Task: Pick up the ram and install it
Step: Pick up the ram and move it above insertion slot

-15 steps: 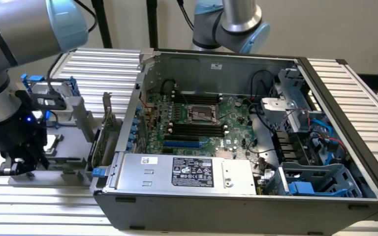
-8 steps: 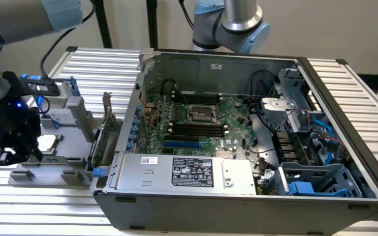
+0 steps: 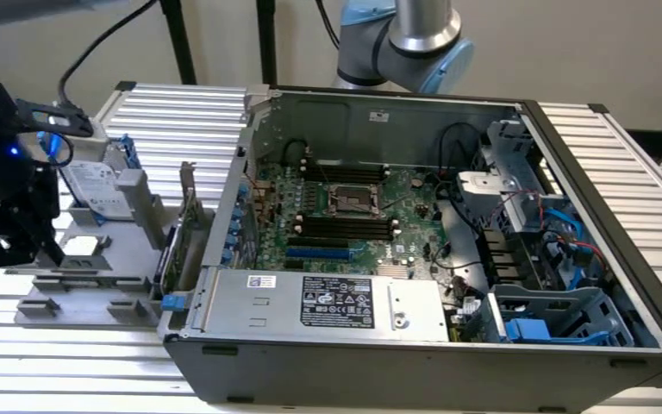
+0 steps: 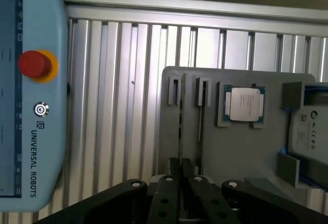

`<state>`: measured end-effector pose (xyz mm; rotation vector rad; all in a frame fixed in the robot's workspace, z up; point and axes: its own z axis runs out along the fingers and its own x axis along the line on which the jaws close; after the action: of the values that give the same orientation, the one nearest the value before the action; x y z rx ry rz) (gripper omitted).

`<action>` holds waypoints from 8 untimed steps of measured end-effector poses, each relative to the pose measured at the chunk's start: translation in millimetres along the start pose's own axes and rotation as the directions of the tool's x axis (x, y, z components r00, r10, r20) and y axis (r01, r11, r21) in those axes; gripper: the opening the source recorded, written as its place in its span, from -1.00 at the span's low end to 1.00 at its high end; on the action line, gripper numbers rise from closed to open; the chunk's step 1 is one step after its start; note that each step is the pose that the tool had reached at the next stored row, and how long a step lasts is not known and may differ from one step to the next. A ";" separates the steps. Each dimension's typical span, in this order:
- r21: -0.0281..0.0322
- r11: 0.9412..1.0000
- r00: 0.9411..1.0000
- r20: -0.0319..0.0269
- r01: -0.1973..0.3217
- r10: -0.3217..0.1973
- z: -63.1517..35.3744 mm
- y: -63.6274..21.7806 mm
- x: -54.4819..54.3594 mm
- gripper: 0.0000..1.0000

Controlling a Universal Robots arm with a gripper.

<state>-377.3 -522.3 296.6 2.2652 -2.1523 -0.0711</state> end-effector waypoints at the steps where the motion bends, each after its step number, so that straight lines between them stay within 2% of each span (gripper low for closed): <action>1: 0.000 1.000 1.000 0.000 0.000 0.000 -4.5 -0.6 -0.1 -0.73; 8: 0.000 1.000 1.000 0.001 0.000 0.000 -36.4 -8.2 -0.3 -0.73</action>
<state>-367.5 -522.3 332.7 2.2656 -2.1526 -0.0719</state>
